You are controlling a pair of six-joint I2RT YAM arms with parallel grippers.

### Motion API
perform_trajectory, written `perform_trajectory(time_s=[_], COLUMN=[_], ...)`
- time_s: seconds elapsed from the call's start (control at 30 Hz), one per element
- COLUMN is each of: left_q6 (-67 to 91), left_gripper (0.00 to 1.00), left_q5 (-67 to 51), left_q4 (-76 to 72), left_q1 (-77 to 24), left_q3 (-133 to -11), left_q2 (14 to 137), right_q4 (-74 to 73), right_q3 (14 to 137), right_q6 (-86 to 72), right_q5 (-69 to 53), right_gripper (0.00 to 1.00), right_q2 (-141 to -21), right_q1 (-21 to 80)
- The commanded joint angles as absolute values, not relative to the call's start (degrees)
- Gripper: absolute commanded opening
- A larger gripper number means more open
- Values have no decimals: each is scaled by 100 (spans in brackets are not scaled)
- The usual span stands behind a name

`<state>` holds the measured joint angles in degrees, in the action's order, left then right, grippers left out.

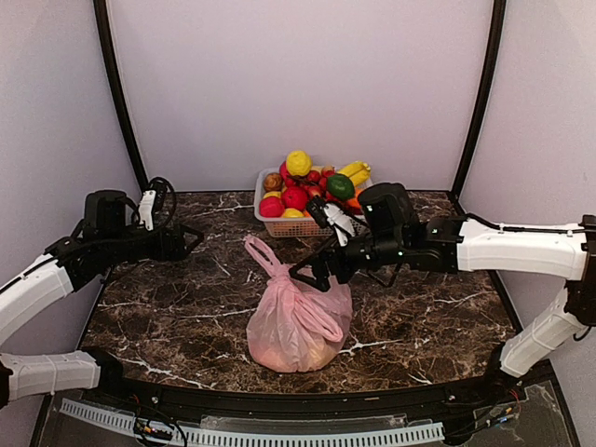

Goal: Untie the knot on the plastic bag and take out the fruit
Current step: Place the takeout bag at the center of the board, then adjust the takeout bag at the center of the board.

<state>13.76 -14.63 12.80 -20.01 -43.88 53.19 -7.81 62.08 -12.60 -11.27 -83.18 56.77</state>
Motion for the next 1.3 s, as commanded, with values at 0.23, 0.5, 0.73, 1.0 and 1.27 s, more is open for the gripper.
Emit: perform_trajectory(time_s=[0.23, 0.5, 0.73, 1.0, 1.27], left_q6=[3392, 4077, 4131, 3944, 4008], left_gripper=[99, 99, 99, 95, 43], left_q5=[-1002, -663, -900, -1350, -1649], left_q4=[645, -562, -1369, -1876, -2398], left_q1=[-3798, -4825, -5107, -5233, -5234], left_q3=[-3140, -2370, -2336, -2643, -2880], left_q2=[5037, 5449, 6244, 7019, 7659], right_q4=[-913, -668, -641, -574, -489], right_q3=[6080, 5904, 5781, 5472, 5152], right_q6=[-1961, -2214, -2263, -2470, -2824], right_q5=[-1326, -1736, -2007, -2289, -2419], right_gripper=[99, 97, 95, 87, 75], right_q2=[-8956, -9396, -9684, -9656, -9422], right_q1=[4575, 4340, 4342, 4341, 4343])
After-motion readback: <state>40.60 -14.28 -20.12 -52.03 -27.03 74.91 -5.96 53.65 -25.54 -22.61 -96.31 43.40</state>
